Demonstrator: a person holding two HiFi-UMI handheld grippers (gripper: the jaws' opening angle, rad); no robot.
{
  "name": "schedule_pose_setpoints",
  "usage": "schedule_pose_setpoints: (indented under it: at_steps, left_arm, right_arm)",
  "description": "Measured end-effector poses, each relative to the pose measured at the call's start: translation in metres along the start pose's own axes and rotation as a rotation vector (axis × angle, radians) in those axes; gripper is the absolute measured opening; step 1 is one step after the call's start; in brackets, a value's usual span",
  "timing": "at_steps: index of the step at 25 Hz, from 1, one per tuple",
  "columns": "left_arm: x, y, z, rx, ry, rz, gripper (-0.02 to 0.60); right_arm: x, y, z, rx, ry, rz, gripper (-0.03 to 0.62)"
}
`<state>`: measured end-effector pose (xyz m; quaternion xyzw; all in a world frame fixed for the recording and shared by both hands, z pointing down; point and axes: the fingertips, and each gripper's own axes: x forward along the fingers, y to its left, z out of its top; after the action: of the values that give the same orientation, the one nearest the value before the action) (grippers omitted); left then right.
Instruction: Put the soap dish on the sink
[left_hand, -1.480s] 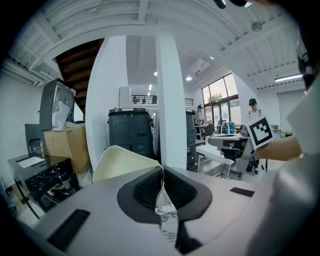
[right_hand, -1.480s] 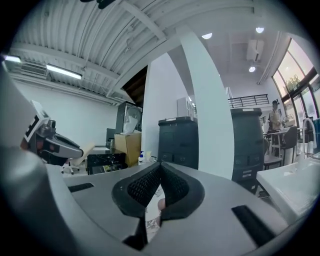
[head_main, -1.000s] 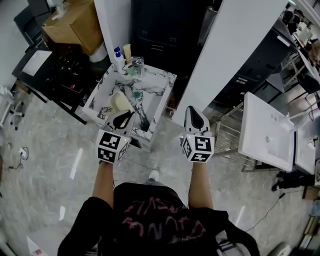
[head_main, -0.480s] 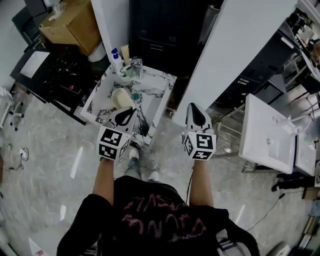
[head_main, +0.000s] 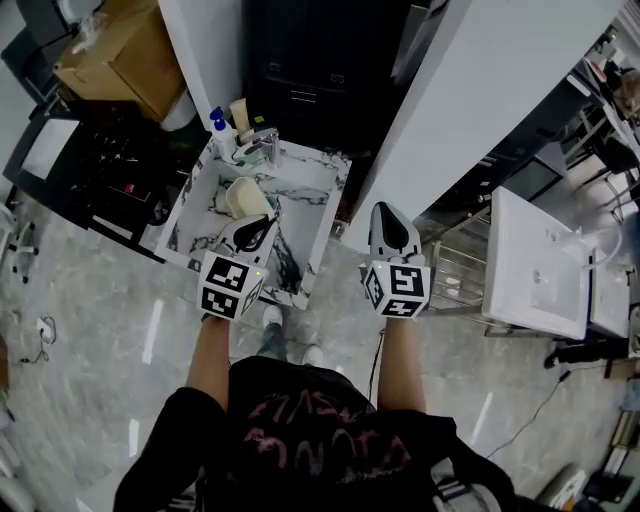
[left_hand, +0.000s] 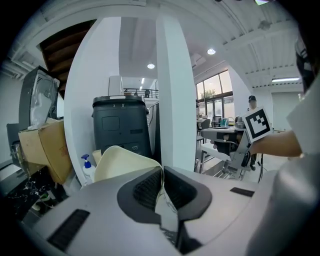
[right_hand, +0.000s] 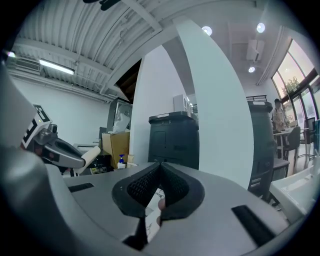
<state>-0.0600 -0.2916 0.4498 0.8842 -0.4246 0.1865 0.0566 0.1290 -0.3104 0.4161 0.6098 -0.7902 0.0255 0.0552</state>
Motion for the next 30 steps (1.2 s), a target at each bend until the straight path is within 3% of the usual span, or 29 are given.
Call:
schedule_pose_setpoints:
  at_steps: [6, 16, 24, 30]
  left_arm:
    - [0.039, 0.021, -0.007, 0.011, 0.031, -0.054, 0.031]
    - [0.118, 0.038, -0.034, 0.078, 0.149, -0.145, 0.032]
    - [0.187, 0.040, -0.071, 0.124, 0.275, -0.239, 0.032]
    - [0.232, 0.049, -0.100, 0.103, 0.378, -0.272, 0.032]
  right_arm:
    - [0.031, -0.009, -0.007, 0.022, 0.014, -0.038, 0.014]
    - [0.060, -0.023, -0.018, 0.016, 0.045, -0.079, 0.014]
    - [0.070, -0.043, -0.027, 0.021, 0.069, -0.130, 0.014]
    - [0.067, -0.062, -0.036, 0.018, 0.097, -0.172, 0.014]
